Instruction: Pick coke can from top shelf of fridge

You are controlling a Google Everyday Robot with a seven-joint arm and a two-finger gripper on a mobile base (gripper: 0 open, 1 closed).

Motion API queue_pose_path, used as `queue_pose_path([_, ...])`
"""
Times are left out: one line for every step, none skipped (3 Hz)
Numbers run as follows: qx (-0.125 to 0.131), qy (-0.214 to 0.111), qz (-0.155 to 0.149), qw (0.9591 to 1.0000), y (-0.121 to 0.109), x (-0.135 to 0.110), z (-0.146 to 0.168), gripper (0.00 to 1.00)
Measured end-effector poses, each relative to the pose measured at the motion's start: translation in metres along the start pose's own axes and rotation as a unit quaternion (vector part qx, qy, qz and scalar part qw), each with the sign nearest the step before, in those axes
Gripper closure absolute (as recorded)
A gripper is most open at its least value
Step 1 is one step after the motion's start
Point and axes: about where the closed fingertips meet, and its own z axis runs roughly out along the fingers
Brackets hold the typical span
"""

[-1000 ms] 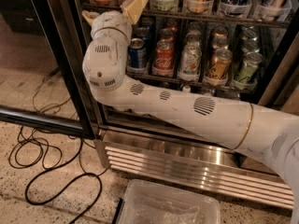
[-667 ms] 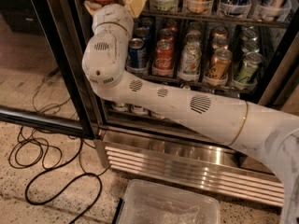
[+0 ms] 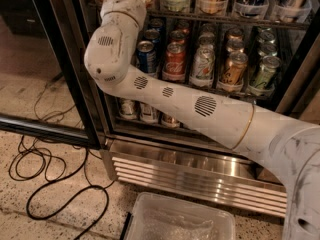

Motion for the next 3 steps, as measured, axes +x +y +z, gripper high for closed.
queue_pose_path([0.028, 0.001, 0.006, 0.9996, -0.0114, -0.0017, 0.0097, 0.37])
queue_pose_path([0.043, 0.008, 0.008, 0.9990, -0.0192, 0.0012, 0.0143, 0.33])
queue_pose_path([0.041, 0.024, 0.011, 0.9988, -0.0199, 0.0081, 0.0142, 0.30])
